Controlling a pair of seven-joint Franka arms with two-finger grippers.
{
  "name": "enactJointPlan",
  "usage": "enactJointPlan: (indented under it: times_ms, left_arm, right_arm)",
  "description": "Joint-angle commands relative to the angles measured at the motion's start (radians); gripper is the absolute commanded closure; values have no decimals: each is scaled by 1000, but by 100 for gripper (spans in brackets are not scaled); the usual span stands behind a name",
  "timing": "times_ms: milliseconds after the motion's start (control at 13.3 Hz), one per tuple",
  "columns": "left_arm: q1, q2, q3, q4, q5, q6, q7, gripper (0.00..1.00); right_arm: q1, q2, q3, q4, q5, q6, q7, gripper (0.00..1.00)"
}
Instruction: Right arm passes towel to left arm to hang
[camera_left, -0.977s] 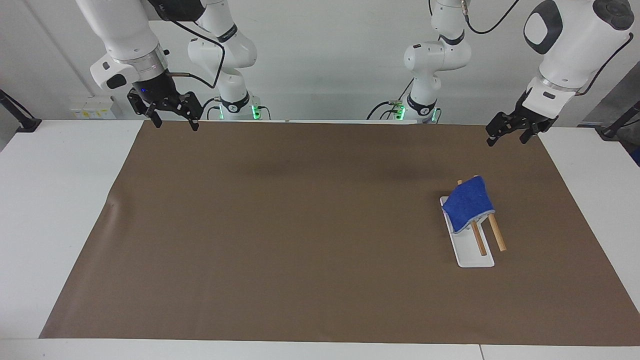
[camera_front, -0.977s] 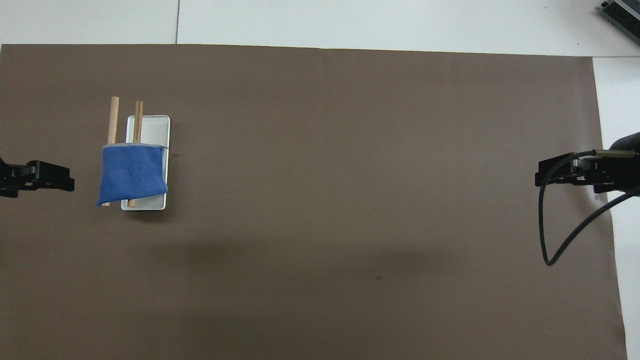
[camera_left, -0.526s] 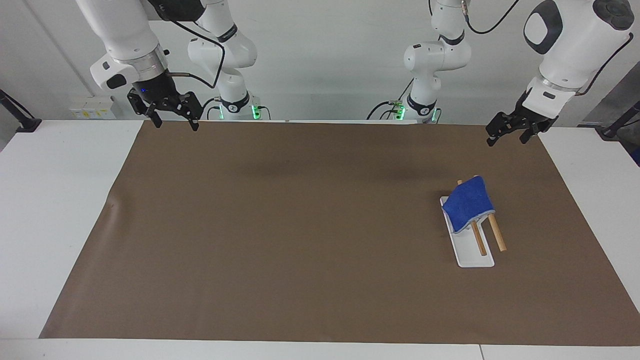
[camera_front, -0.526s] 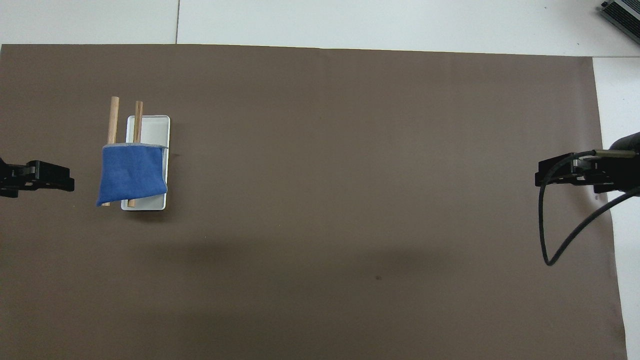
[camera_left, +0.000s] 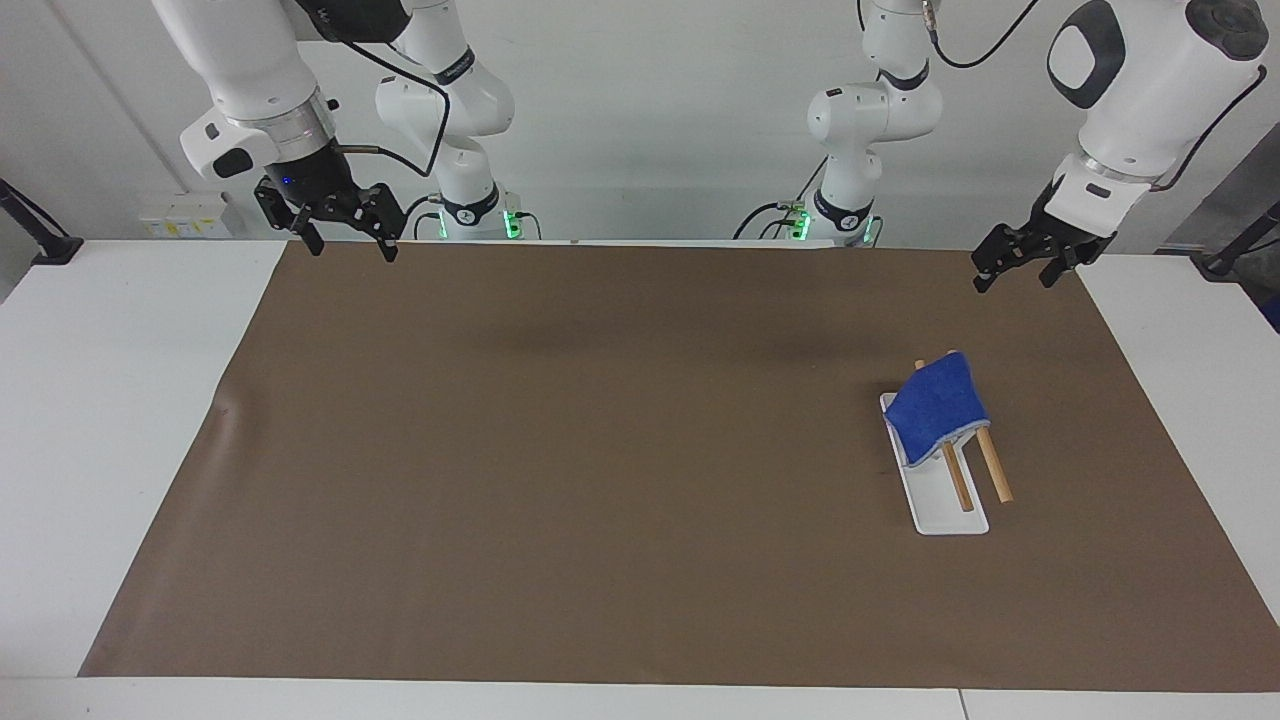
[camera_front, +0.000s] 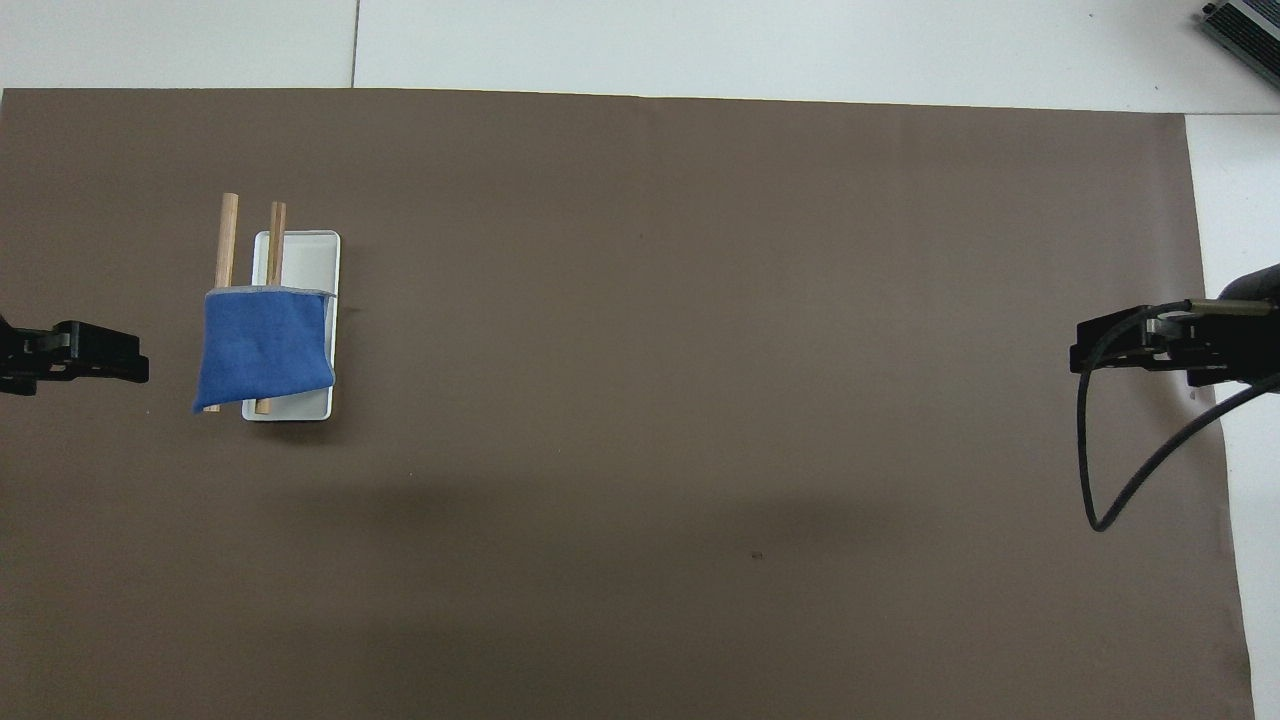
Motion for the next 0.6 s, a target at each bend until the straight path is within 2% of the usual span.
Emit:
enactJointPlan:
  times_ms: [0, 526]
  left_arm:
    - [8, -19, -5, -20, 0, 0, -6, 0]
    - [8, -19, -5, -20, 0, 0, -6, 0]
  right_arm:
    - [-15, -9, 7, -2, -1, -14, -13, 0]
    - [-19, -9, -5, -2, 1, -11, -10, 0]
